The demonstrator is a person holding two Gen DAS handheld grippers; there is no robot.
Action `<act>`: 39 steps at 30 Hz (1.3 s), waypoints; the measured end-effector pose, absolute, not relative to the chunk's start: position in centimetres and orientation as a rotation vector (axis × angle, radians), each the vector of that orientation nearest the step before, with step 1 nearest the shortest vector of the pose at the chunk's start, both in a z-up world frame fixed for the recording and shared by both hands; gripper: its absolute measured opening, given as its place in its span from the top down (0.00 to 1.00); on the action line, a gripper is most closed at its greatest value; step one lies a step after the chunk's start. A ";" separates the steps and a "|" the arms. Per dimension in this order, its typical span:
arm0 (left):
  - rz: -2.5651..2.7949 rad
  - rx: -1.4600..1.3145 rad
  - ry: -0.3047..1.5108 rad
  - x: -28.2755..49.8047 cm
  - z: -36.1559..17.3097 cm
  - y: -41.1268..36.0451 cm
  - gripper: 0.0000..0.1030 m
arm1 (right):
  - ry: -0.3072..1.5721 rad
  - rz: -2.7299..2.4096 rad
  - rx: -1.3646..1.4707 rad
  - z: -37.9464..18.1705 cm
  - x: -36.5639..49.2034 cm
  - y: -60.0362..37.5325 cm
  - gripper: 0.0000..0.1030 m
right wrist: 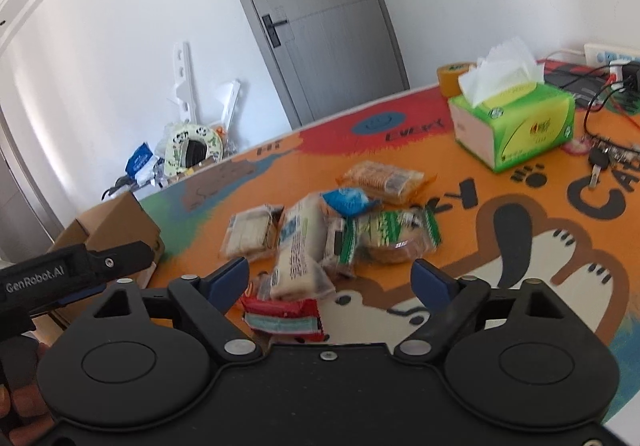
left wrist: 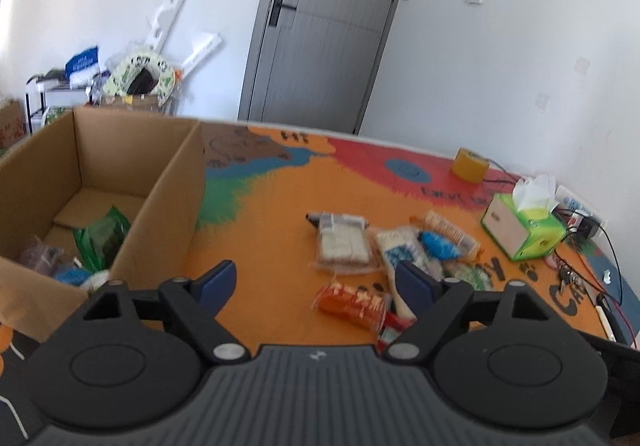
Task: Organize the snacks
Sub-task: 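Grasp the red wrapped snack with right tool while left tool approaches orange biscuit pack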
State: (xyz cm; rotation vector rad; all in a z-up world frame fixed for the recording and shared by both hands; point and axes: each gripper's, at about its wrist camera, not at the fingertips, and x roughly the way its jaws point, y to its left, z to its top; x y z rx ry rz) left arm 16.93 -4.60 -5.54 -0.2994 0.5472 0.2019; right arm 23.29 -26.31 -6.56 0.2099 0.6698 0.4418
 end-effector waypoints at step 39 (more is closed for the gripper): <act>0.126 -0.287 0.639 19.9 -8.8 -5.0 0.37 | 0.735 0.511 0.184 -8.5 24.0 -25.8 0.79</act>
